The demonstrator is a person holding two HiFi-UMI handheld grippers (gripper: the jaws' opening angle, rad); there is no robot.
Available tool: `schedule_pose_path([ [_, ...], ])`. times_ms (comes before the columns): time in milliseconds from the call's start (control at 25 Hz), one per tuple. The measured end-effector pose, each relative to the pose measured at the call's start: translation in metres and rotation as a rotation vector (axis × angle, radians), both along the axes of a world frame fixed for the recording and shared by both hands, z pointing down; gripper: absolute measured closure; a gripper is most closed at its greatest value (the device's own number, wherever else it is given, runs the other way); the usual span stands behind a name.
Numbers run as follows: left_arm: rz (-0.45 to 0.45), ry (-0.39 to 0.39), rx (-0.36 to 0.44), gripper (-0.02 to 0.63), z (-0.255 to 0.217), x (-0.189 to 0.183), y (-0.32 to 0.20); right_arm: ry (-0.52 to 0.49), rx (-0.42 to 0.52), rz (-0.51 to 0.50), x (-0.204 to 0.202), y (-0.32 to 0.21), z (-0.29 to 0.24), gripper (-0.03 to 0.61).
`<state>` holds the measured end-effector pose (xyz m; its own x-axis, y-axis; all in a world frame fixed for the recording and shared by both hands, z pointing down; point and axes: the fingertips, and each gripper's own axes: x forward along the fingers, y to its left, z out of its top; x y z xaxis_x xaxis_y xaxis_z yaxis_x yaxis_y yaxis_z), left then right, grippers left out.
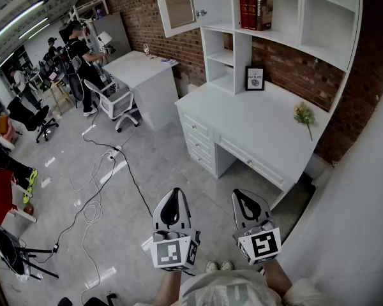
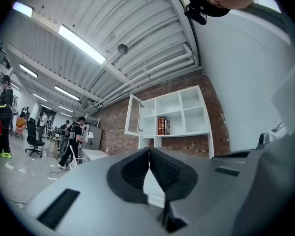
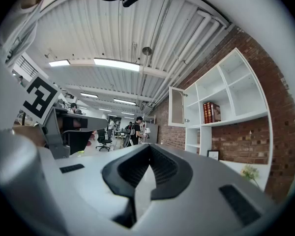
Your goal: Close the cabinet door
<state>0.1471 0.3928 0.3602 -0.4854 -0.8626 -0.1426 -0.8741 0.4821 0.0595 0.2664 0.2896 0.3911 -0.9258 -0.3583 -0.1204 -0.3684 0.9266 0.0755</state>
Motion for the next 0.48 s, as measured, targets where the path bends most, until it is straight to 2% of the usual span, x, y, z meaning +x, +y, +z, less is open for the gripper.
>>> schedule_pose_path([
  [160,0.001,0.009,0.004,0.6,0.001,-0.001,0.003,0.038,0.035,-0.014,-0.003,0.008,-0.003,0.561],
  [480,0.02,0.019,0.016,0.6,0.003,-0.004,0.005,0.059,0.043,-0.017,-0.008,0.014,-0.004,0.561],
])
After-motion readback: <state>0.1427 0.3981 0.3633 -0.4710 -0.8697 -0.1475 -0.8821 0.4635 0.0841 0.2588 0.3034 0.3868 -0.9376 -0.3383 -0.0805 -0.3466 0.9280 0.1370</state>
